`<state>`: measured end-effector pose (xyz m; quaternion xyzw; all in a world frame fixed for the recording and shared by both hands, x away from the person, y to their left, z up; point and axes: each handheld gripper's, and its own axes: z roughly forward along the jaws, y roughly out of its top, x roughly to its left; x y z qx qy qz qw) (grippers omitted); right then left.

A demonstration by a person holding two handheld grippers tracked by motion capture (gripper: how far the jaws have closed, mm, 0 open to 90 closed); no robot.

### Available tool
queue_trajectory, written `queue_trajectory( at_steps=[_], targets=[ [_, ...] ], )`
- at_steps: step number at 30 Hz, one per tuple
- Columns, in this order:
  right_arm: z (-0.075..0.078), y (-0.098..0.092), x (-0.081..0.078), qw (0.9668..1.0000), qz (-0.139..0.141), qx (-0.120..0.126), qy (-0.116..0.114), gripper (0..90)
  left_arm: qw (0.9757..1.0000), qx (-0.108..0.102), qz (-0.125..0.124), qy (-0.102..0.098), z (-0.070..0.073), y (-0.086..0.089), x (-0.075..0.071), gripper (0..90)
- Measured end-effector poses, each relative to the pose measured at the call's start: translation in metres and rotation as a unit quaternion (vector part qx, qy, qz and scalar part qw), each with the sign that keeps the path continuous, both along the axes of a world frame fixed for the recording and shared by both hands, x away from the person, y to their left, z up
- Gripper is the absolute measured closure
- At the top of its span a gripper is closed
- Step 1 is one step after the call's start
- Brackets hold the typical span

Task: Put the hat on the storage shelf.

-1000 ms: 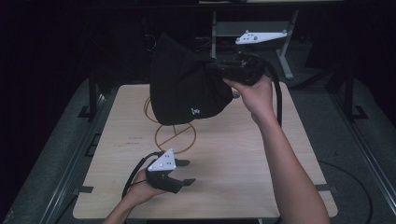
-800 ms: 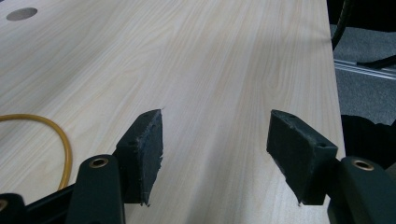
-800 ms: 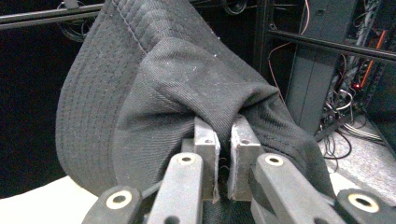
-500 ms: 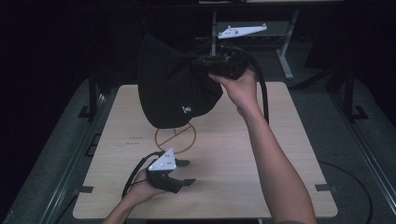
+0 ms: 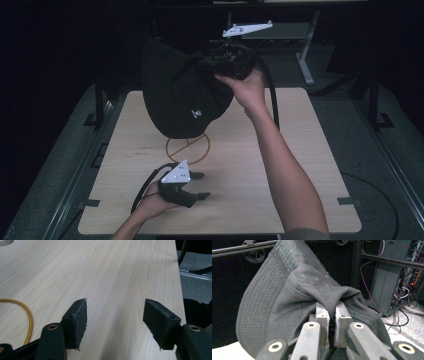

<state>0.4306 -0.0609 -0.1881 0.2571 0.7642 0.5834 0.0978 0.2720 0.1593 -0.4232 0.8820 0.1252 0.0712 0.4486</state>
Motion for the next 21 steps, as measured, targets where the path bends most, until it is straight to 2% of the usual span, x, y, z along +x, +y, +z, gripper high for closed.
queue_trajectory(
  at_steps=[18,21],
  targets=[
    [-0.004,0.035,0.019,0.9998,0.011,-0.007,0.013,83.7,1.0,0.0,-0.006,0.005,-0.002,-0.001,0.0,34.8],
    [-0.005,0.042,0.021,0.9997,0.008,-0.016,0.014,83.7,1.0,-0.003,-0.005,0.005,-0.002,-0.001,0.0,34.8]
  ],
)
